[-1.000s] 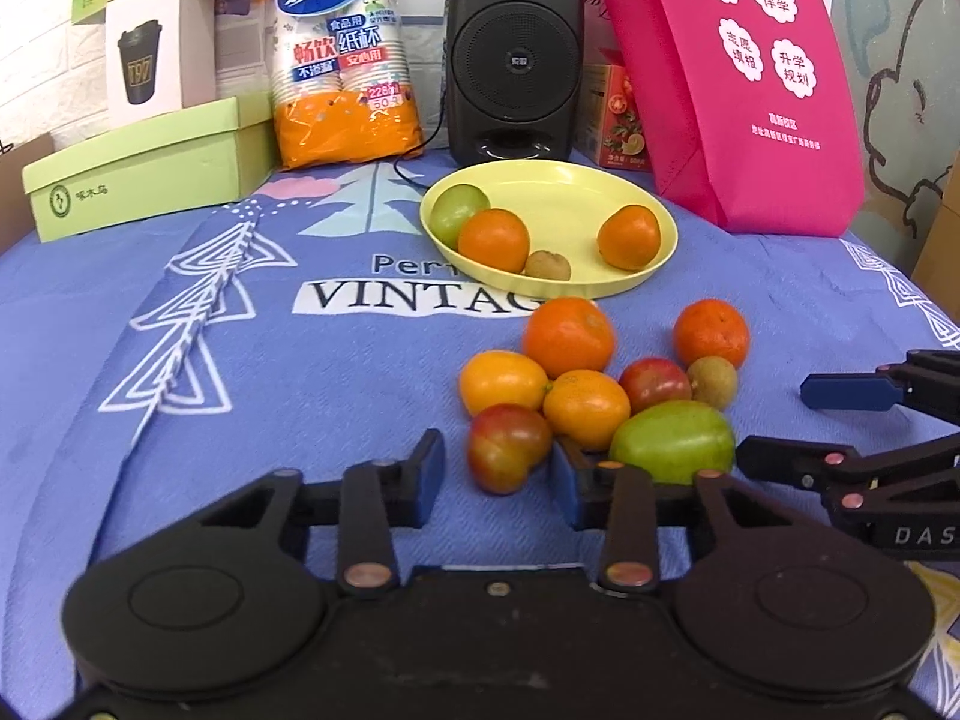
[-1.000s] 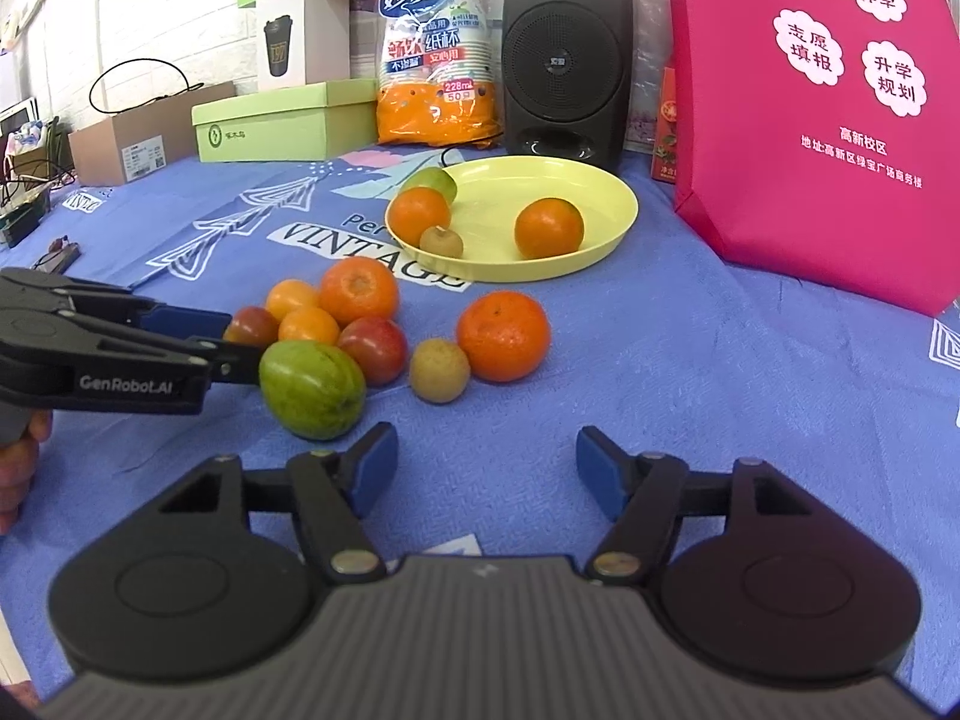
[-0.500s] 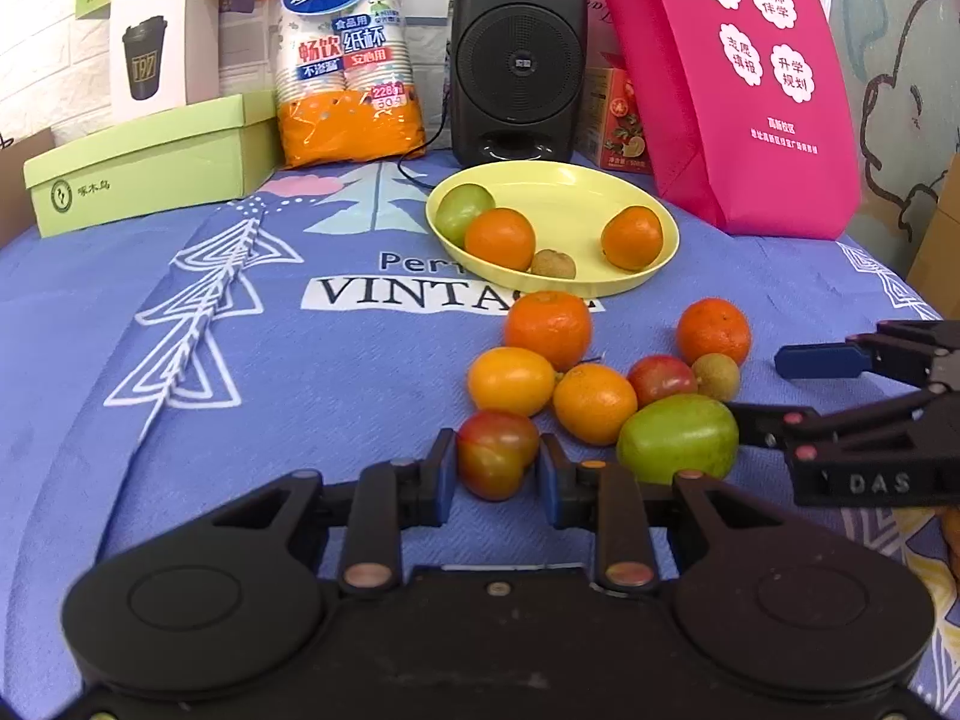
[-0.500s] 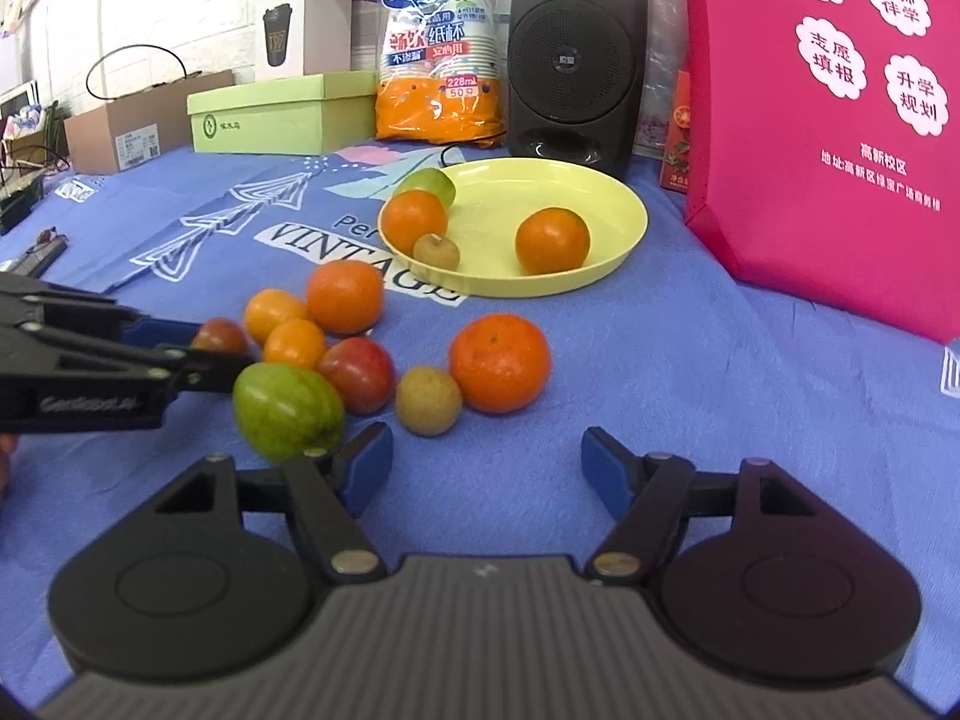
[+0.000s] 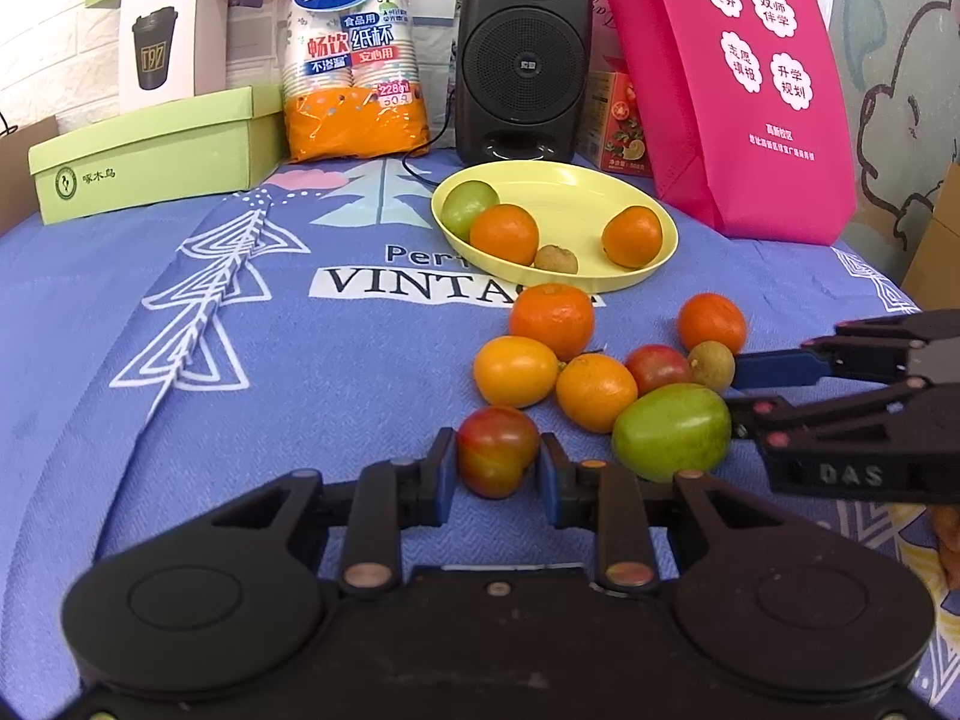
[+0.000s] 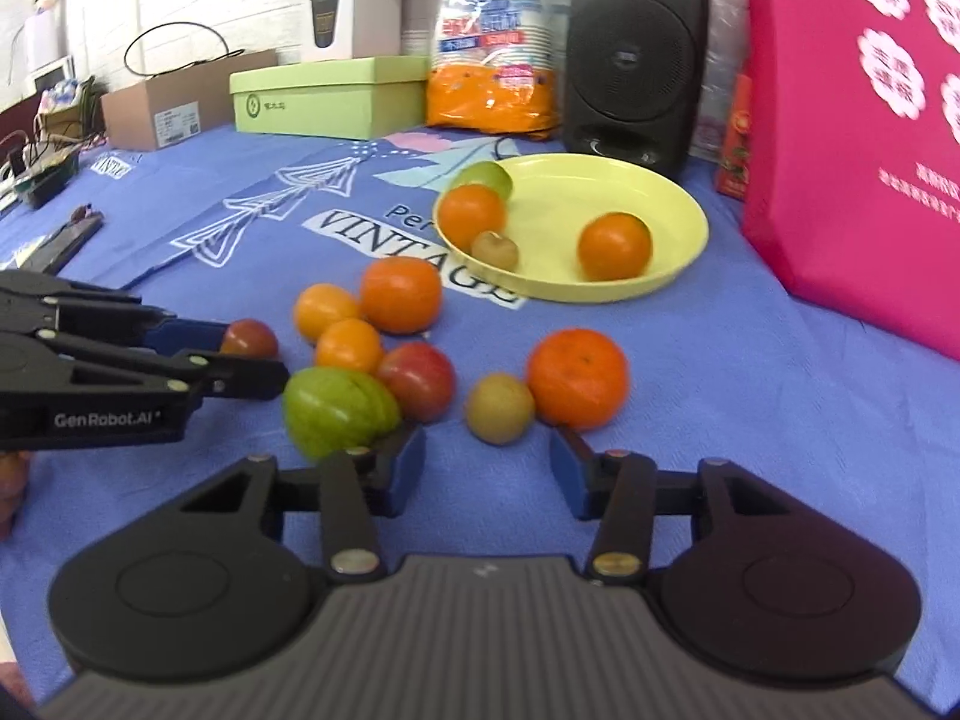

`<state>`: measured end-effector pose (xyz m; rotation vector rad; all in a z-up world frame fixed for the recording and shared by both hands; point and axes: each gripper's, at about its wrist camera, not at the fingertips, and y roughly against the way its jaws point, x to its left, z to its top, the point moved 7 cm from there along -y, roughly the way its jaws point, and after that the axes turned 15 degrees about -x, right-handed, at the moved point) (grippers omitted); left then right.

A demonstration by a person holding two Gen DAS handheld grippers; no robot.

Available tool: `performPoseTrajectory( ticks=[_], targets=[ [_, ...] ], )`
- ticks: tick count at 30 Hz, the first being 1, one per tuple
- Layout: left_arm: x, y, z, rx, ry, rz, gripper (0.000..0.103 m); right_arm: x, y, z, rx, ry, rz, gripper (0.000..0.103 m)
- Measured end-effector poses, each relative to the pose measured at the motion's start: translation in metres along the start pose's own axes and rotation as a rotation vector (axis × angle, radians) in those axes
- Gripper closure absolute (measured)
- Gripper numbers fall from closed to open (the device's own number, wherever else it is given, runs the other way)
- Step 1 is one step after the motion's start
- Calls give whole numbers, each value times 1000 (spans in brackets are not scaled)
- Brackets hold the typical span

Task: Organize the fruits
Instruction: 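Grasp a red tomato with the left tool while the right tool grasps a brown kiwi, then place the red tomato on the plate with the left tool while the right tool places the kiwi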

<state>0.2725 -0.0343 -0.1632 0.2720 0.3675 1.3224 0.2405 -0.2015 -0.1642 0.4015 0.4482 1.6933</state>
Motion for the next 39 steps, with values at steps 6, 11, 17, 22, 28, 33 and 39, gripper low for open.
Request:
performPoseTrajectory(
  ticks=[6, 11, 17, 22, 28, 33, 39],
  targets=[
    [-1, 1, -1, -3, 2, -1, 76, -2, -13, 4, -5, 4, -8, 73],
    [0, 2, -1, -3, 6, -4, 76, -3, -11, 4, -20, 2, -17, 78],
    [1, 4, -1, -1, 15, -5, 76, -4, 4, 0, -30, -27, -23, 78],
    [-2, 13, 0, -1, 3, -5, 76, -6, 24, -7, -35, -59, -14, 78],
    [-6, 32, 0, -4, -19, -14, 76, -5, 45, -14, -38, -61, -13, 78],
    [-2, 52, 7, -22, -15, -23, 76, -1, 58, -17, -40, -55, -3, 78],
    [-3, 63, 24, -54, -24, -37, 76, 2, 64, -12, -49, -49, 5, 78]
  ],
)
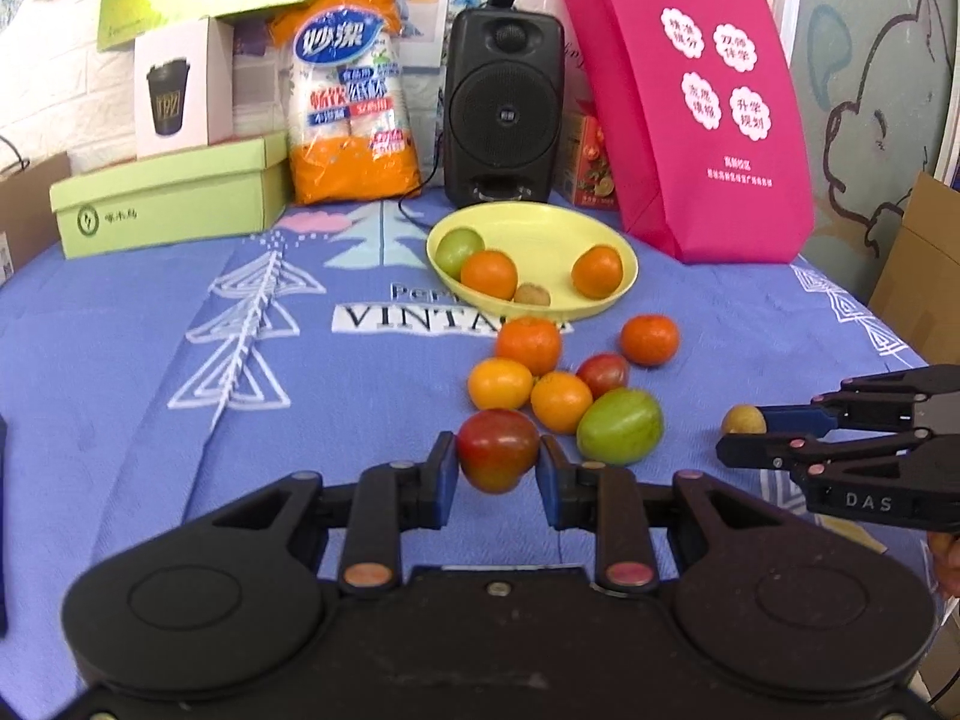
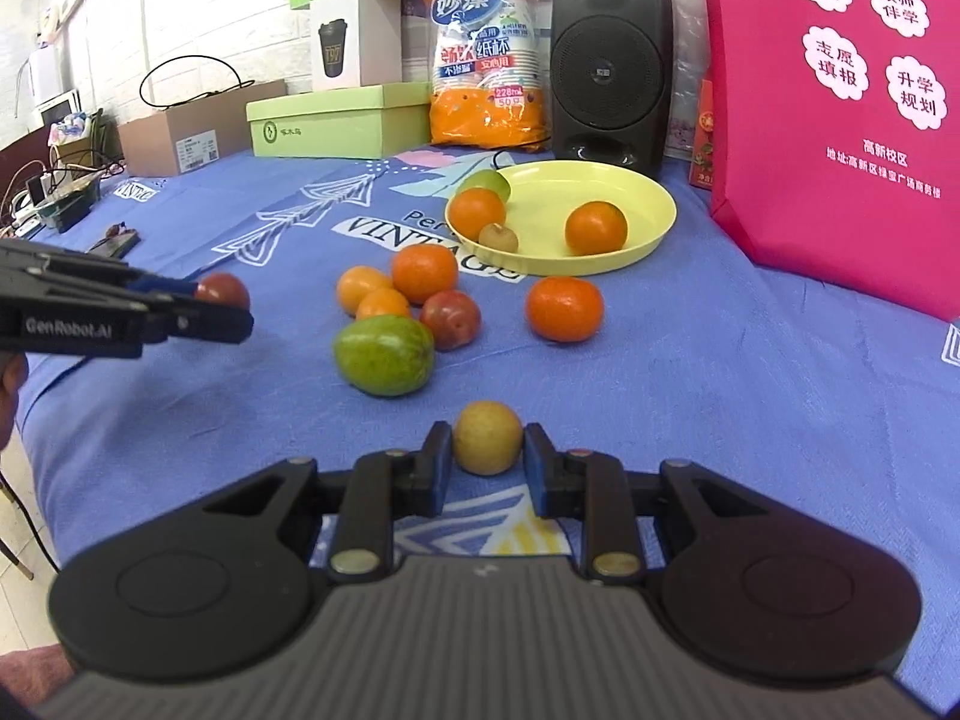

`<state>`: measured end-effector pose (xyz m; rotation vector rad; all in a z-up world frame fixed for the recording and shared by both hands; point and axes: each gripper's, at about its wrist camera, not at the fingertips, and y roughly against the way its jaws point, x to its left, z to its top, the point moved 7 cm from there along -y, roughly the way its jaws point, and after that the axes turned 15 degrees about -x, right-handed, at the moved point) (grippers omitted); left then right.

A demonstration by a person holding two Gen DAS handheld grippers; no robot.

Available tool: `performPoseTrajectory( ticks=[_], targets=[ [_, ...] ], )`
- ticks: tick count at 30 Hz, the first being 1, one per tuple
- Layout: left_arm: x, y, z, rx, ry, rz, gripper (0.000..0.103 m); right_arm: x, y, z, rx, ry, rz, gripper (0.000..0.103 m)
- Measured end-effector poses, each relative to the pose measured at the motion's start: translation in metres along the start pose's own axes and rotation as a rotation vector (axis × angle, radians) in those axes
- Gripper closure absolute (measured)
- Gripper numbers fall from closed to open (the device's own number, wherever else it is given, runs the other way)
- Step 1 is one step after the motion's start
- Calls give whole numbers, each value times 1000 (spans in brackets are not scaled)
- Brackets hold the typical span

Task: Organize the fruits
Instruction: 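Place the red tomato on the plate with the left tool while the right tool places the kiwi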

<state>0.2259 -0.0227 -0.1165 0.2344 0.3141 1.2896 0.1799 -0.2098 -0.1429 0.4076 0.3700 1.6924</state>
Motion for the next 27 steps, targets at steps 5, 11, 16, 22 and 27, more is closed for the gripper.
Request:
performPoseTrajectory(
  ticks=[5, 11, 16, 22, 27],
  targets=[
    [-6, -17, 16, -13, -10, -35, 76, -3, -6, 17, -33, 16, 3, 78],
    [-6, -68, 47, -33, -5, -48, 76, -21, -33, 55, -80, 52, -22, 78],
    [-9, -114, 77, -58, -35, -45, 76, -48, -70, 84, -98, 61, -59, 78],
    [-12, -176, 96, -31, -79, -41, 76, -73, -115, 101, -79, 57, -70, 78],
    [-15, -215, 94, 2, -90, -31, 76, -81, -140, 104, -72, 45, -69, 78]
  ],
)
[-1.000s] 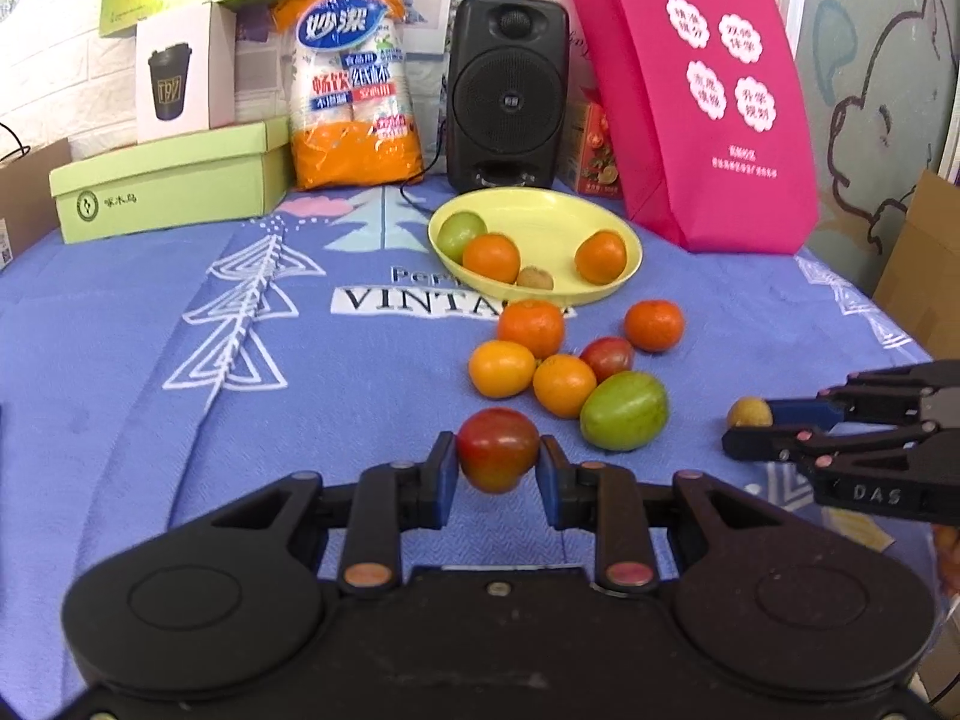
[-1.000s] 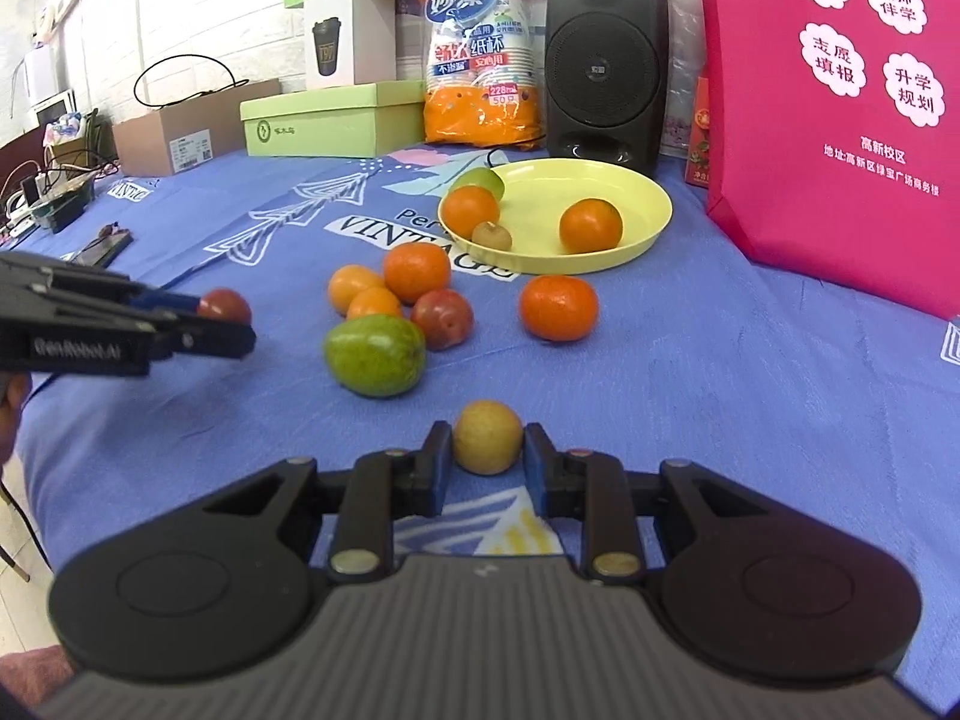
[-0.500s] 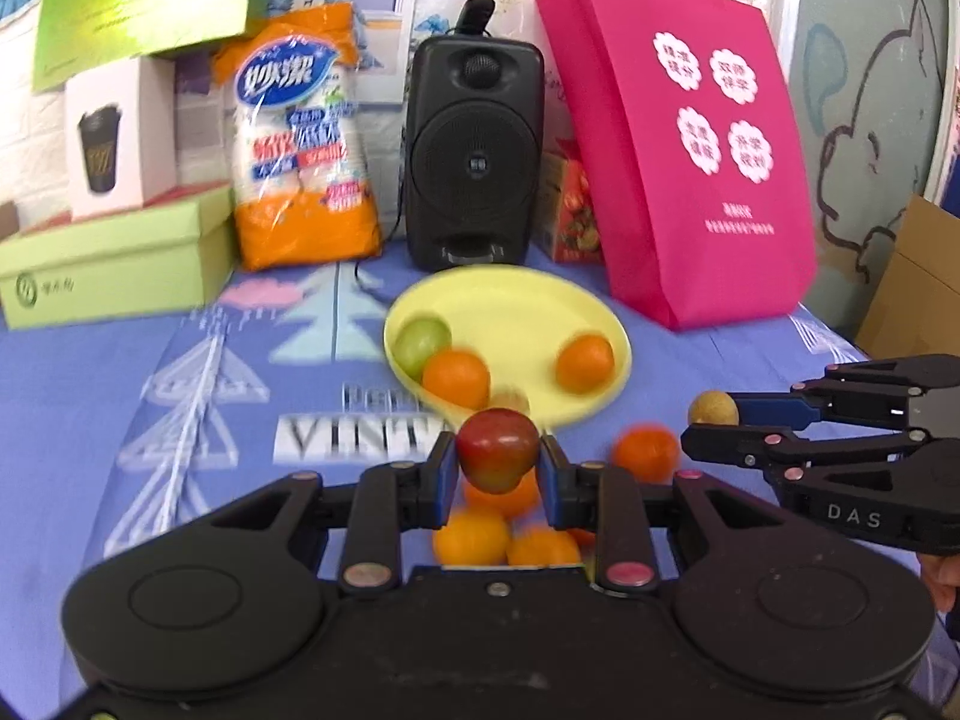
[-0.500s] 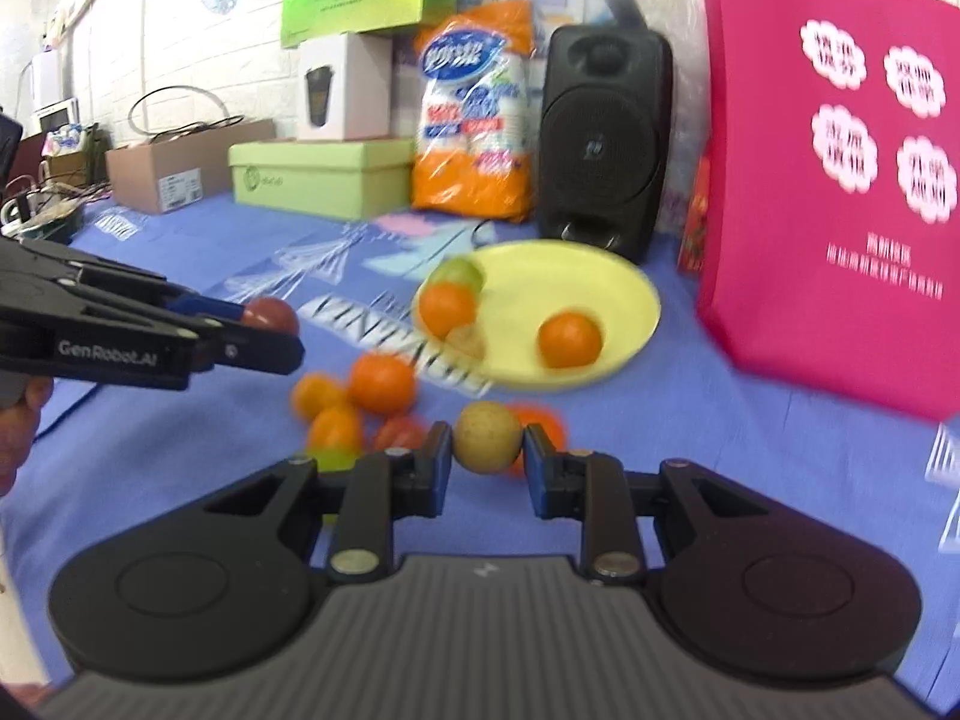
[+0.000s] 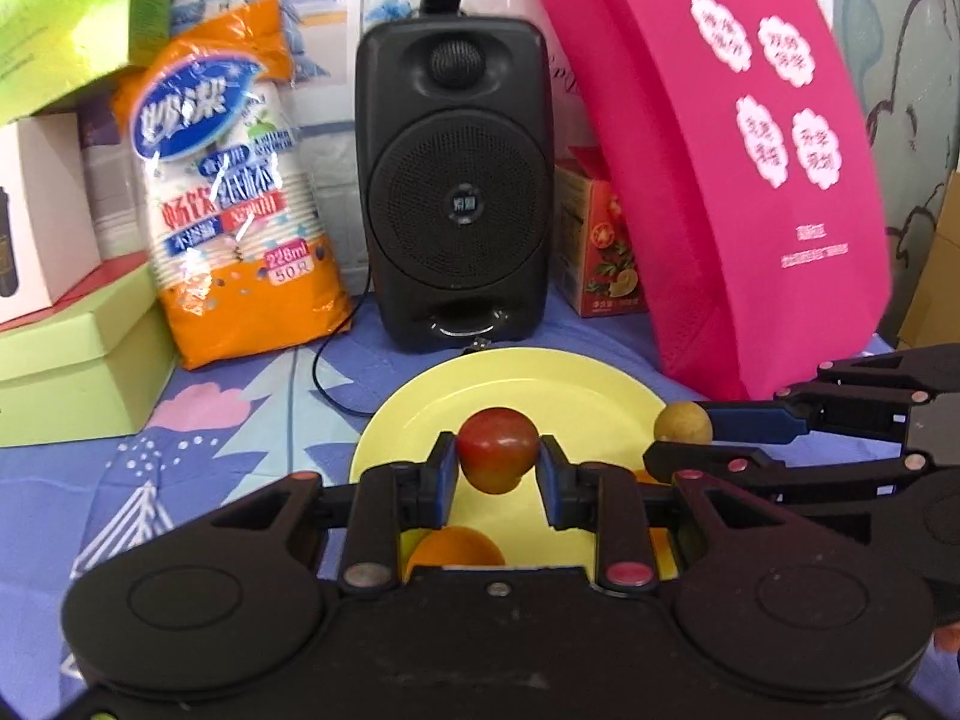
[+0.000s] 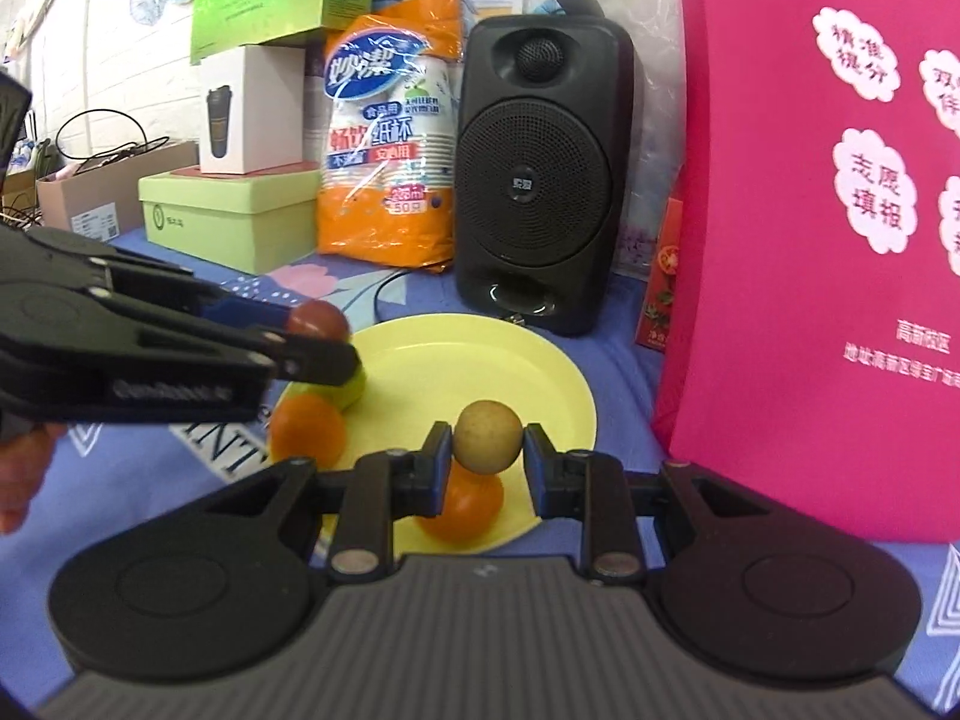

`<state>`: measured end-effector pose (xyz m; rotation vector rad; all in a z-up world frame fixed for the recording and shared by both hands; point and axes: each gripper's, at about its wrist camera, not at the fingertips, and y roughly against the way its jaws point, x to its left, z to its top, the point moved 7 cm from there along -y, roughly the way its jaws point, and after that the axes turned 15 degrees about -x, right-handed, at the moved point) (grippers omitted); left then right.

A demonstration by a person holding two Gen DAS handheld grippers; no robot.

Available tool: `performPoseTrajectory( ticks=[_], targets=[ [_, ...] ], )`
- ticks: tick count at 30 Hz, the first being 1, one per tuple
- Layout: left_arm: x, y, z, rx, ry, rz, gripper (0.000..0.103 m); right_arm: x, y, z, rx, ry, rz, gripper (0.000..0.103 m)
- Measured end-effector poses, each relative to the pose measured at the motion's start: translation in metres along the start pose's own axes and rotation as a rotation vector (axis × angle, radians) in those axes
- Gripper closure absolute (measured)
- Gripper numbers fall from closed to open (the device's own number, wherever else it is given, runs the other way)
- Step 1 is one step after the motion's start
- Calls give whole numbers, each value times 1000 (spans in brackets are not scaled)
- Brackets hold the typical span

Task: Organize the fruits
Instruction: 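Place the red tomato on the plate with the left tool while the right tool places the kiwi, then move both tools back to the fruit and grasp a tangerine with the right tool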

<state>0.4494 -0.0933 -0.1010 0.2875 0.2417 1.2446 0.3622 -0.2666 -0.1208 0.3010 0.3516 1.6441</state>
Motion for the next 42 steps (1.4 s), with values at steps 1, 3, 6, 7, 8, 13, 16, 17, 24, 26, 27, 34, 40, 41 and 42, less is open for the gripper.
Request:
performPoseTrajectory(
  ticks=[1, 3, 6, 7, 8, 13, 16, 17, 24, 26, 27, 34, 40, 41, 42],
  targets=[
    [1, -6, -2, 7, 5, 0, 76, -1, -5, -1, 4, -2, 1, 78],
    [3, -15, -7, 17, 14, 4, 76, -2, -14, -5, 14, -6, -1, 78],
    [6, -28, -13, 42, 38, 10, 76, -5, -25, -10, 22, -30, -4, 78],
    [7, -30, -15, 50, 43, 12, 75, -6, -27, -11, 21, -39, -6, 78],
    [8, -31, -17, 56, 45, 17, 75, -7, -29, -12, 21, -43, -7, 78],
    [12, -27, -15, 47, 47, 28, 72, -8, -30, -12, 26, -37, -13, 77],
    [13, -15, -10, 28, 27, 32, 71, -7, -27, -11, 24, -25, -13, 77],
    [11, -8, -7, 20, 17, 33, 71, -6, -25, -10, 21, -22, -15, 77],
    [12, 43, -2, -32, 15, 28, 62, -4, 6, -6, -6, -27, -19, 77],
    [12, 55, -5, -37, 21, 28, 62, -2, 15, -7, -11, -37, -16, 75],
    [11, 61, -6, -40, 24, 26, 62, -1, 20, -8, -12, -44, -14, 74],
    [9, 116, -25, -59, 59, 31, 62, 12, 61, -17, -24, -60, 2, 67],
    [13, 158, -54, -39, 69, 62, 62, 27, 93, -42, 4, -65, 17, 65],
    [13, 163, -60, -30, 81, 59, 62, 31, 97, -47, 11, -68, 26, 64],
    [13, 167, -68, -19, 88, 56, 62, 34, 101, -52, 17, -69, 33, 63]
  ],
)
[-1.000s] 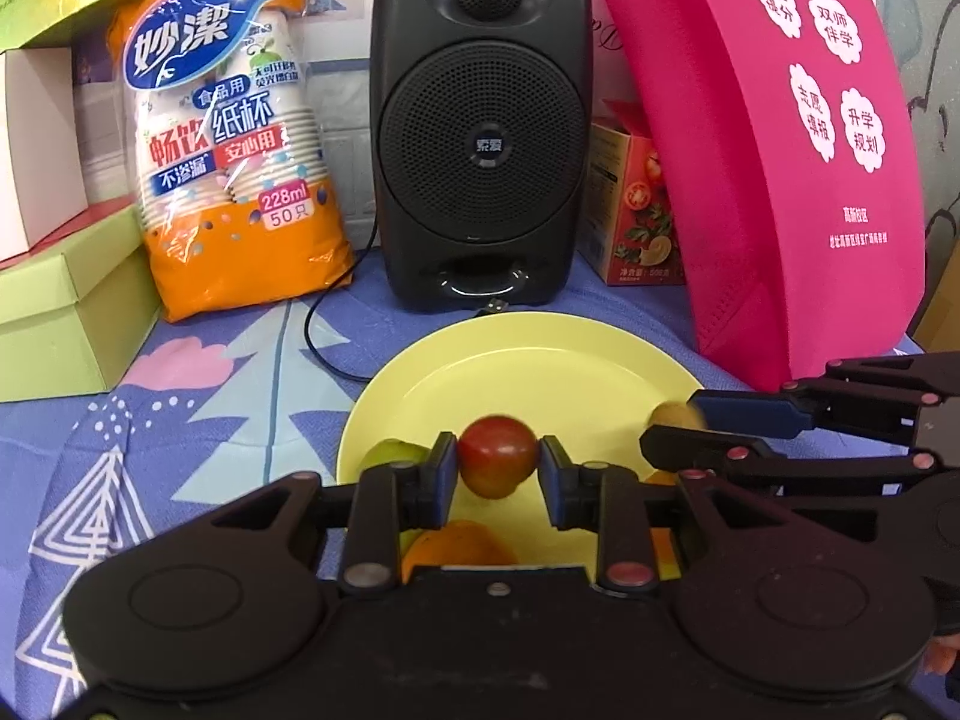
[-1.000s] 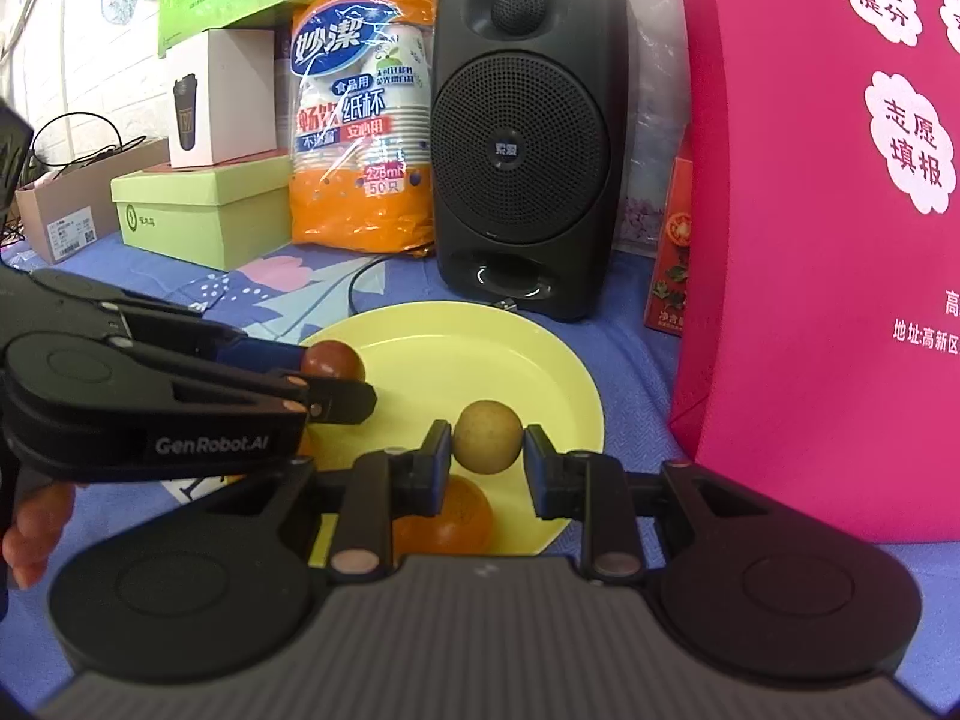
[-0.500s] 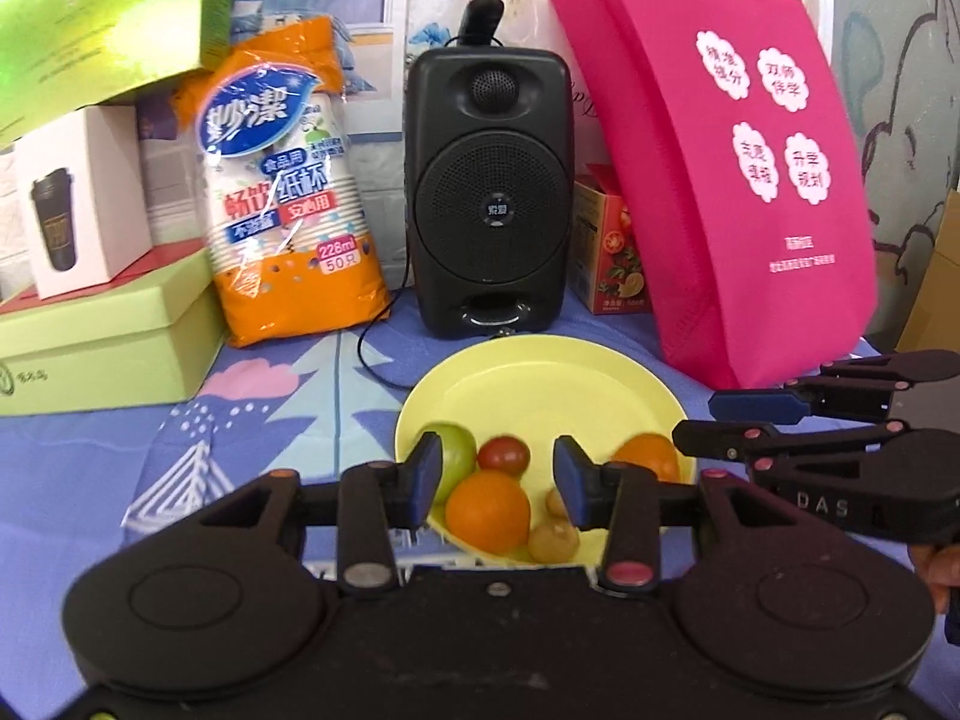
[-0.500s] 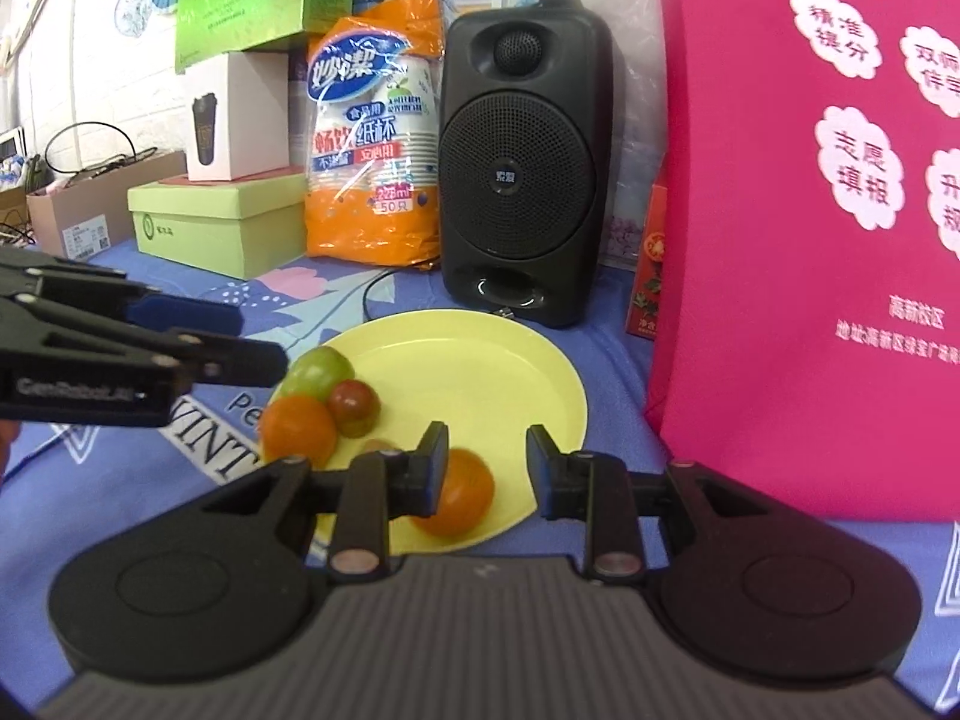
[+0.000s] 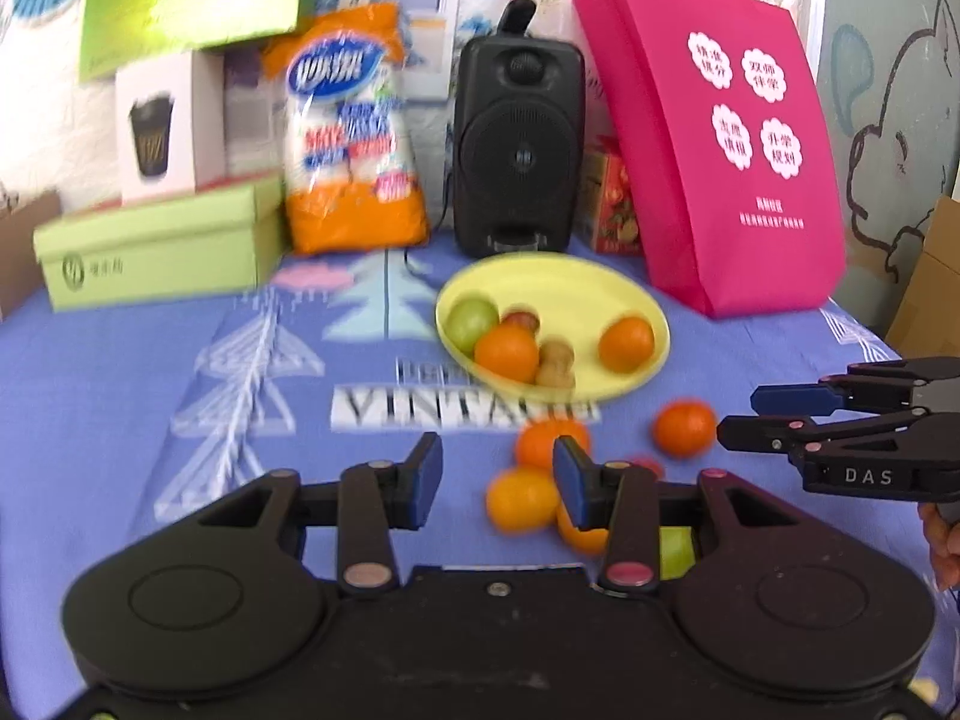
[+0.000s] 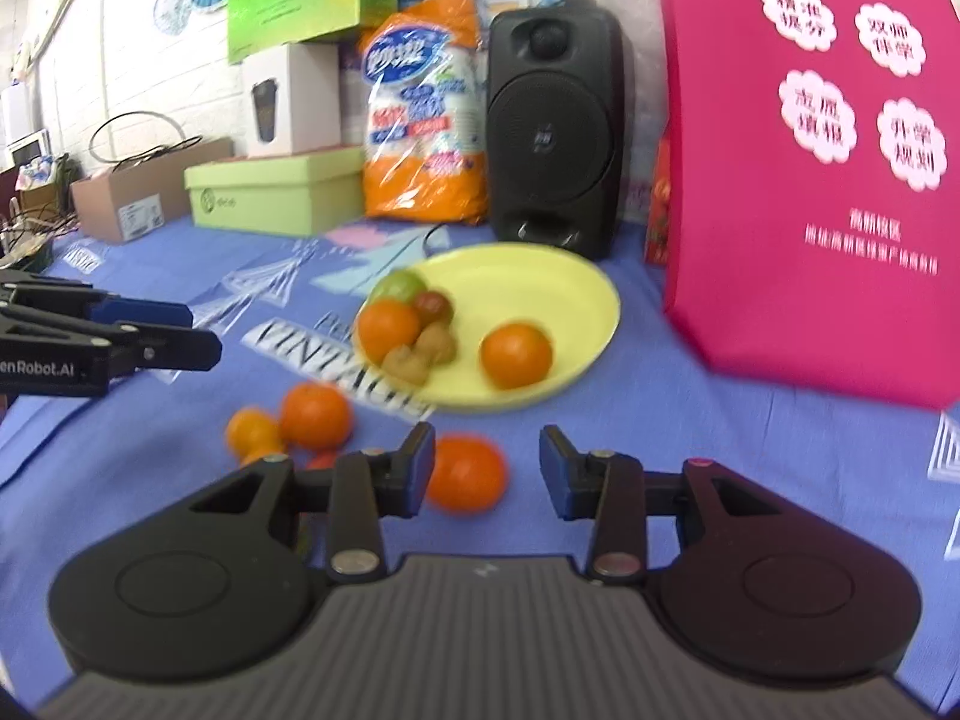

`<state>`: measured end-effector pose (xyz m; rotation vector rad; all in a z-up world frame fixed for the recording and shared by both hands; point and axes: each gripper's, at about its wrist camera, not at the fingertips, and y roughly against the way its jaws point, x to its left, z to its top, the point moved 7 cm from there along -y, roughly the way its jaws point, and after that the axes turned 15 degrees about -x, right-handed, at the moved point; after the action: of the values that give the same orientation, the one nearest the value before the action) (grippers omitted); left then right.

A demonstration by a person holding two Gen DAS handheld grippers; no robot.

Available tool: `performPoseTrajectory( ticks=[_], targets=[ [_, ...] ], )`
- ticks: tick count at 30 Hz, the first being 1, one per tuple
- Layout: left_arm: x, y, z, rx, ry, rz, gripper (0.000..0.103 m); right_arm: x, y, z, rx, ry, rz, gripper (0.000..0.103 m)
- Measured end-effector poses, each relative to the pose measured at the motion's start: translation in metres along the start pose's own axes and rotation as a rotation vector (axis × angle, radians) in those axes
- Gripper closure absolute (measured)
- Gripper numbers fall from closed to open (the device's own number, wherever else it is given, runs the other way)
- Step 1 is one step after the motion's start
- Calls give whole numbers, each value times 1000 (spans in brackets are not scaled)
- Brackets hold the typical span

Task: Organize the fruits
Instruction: 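Move both tools back to the fruit and grasp a tangerine with the right tool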

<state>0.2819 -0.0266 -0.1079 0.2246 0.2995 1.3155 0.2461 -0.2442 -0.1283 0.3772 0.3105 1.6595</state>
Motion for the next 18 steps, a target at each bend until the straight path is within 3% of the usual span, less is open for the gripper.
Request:
performPoseTrajectory(
  ticks=[8, 18],
  targets=[
    [-3, -2, -38, 77, 14, 8, 63, 17, -2, -35, 79, 37, -14, 62],
    [-10, -29, -48, 83, -82, 50, 62, 16, -4, -39, 76, 59, -49, 45]
  ],
)
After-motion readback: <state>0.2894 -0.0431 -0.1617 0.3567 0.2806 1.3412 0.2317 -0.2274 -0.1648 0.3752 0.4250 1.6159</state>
